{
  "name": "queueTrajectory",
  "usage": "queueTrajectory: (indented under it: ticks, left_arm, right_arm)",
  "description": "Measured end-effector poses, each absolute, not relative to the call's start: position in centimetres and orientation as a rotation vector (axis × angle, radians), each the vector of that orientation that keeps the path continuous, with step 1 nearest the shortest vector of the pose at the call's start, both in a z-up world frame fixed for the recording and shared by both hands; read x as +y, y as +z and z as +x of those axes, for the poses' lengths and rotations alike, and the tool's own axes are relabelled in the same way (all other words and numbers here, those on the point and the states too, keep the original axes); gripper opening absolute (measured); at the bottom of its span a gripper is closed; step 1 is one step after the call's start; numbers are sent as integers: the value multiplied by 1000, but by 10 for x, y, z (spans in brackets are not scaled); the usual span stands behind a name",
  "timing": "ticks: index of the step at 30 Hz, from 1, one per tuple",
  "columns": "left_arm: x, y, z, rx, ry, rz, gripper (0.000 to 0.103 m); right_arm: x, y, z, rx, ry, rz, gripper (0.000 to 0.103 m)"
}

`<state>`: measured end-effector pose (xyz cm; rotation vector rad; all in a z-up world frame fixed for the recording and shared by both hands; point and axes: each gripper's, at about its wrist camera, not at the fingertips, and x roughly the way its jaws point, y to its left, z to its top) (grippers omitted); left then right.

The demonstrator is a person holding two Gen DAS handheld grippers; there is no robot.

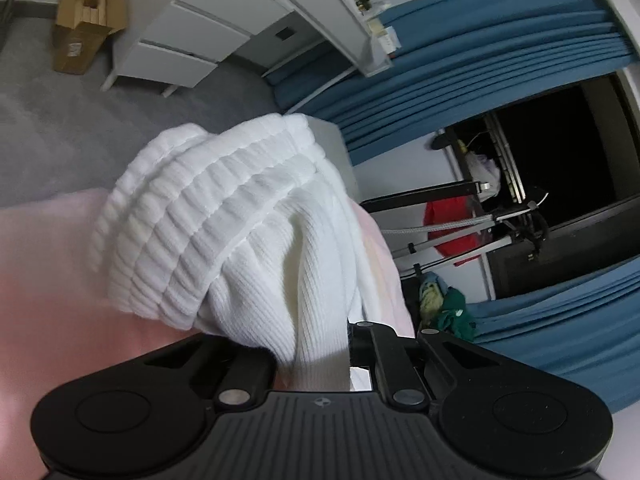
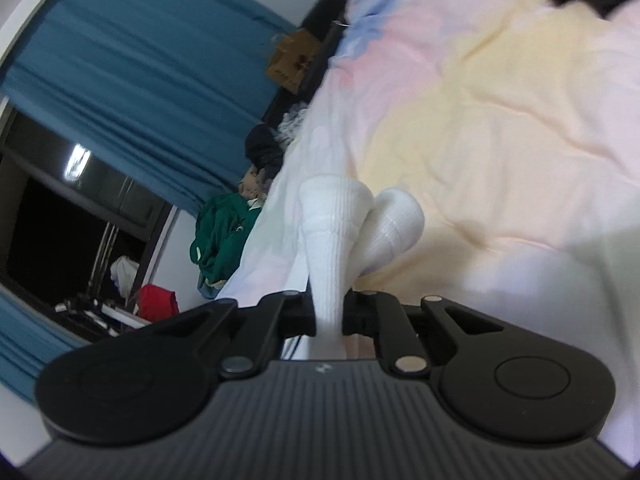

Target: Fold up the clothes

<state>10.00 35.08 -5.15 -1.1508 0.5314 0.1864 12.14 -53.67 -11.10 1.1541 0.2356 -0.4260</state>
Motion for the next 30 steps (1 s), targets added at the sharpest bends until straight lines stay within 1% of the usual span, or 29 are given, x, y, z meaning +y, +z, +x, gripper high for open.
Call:
queueTrajectory:
  ticks: [2, 5, 9, 11, 17, 18, 19, 22, 26, 27, 29, 30]
  left_arm:
    - [362, -44, 80, 549, 195, -1145, 10]
    - [373, -48, 55, 592, 211, -1139, 10]
    - [369, -52, 47, 636, 219, -1069, 11]
    - [367, -55, 42, 658, 223, -1034, 14]
    - [354, -56, 39, 694, 244, -959, 18]
    - [352, -54, 39, 695, 242, -949, 19]
    - [348, -52, 39, 698, 240, -929, 23]
    - [333, -45, 36, 715, 262, -832, 30]
    - [311, -36, 29, 739, 292, -723, 47]
    - [303, -33, 26, 740, 296, -697, 49]
    - [285, -26, 19, 738, 302, -611, 61]
    - [275, -23, 16, 735, 300, -562, 65]
  right_arm:
    - [-538, -110, 101, 245, -430, 1176, 10]
    - [-543, -113, 76, 280, -454, 1179, 10]
    - [-549, -131, 61, 334, -474, 1287, 11]
    - [-550, -139, 59, 357, -485, 1329, 11]
    - [-551, -159, 54, 401, -503, 1419, 16]
    - [-552, -161, 54, 406, -500, 1431, 20]
    - [-553, -162, 54, 413, -500, 1438, 25]
    - [-552, -164, 56, 428, -484, 1431, 32]
    - [-548, -164, 64, 444, -459, 1393, 37]
    - [-548, -164, 66, 448, -453, 1384, 40]
    - [-546, -164, 69, 457, -440, 1365, 42]
    - [-545, -164, 71, 461, -434, 1356, 42]
